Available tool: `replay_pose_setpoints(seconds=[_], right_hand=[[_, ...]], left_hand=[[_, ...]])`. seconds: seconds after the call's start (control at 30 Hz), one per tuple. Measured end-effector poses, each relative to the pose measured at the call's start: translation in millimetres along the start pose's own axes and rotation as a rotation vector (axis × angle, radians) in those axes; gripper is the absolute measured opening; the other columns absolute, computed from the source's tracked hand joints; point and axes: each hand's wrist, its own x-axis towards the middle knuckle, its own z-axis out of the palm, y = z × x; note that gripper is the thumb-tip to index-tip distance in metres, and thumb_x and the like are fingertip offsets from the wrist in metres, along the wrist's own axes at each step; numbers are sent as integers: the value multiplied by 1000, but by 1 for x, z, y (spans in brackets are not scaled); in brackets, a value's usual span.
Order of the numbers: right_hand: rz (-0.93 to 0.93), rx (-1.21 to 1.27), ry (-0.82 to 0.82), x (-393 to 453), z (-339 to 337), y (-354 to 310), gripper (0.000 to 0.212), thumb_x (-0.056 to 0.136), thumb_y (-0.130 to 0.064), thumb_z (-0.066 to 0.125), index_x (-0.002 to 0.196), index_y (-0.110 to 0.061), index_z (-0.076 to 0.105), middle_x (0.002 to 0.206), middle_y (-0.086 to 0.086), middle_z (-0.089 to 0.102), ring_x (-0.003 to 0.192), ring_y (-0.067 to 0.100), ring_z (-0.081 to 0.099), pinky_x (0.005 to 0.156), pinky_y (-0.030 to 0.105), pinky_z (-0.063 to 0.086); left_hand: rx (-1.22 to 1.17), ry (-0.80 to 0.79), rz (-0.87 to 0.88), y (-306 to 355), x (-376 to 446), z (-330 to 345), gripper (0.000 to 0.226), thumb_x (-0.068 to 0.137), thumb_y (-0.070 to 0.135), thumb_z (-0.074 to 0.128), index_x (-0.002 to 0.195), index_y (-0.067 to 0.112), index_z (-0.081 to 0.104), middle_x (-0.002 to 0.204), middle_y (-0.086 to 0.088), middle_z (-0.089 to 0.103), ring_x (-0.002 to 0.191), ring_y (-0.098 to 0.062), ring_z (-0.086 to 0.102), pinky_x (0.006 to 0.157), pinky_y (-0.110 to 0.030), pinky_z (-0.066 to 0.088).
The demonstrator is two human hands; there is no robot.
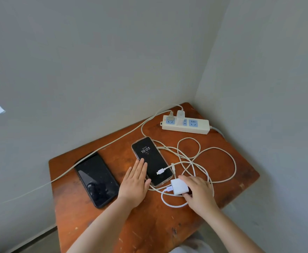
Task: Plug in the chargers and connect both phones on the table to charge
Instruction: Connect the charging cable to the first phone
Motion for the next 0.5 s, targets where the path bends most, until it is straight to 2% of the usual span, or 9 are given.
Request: replay_pose_setpoints(seconds=[0.27,0.5], right_hand=[[-37,21,-74,-1,-5,2,51,89,-15,59,134,-28,37,139,-3,46,130,15,36,109,30,32],[-23,35,-97,-8,-2,4,52,90,-19,56,136,-29,33,139,-4,44,130,14,36,108,29,33]], left_hand=[[16,-5,17,-1,0,2,58,95,45,14,142,20,-11,153,1,-15,136,-12,-21,106,-26,-15],[0,-16,15,1,-1,0,59,96,45,15,142,20,-12,153,0,-16,137,-13,-20,106,-26,-15]])
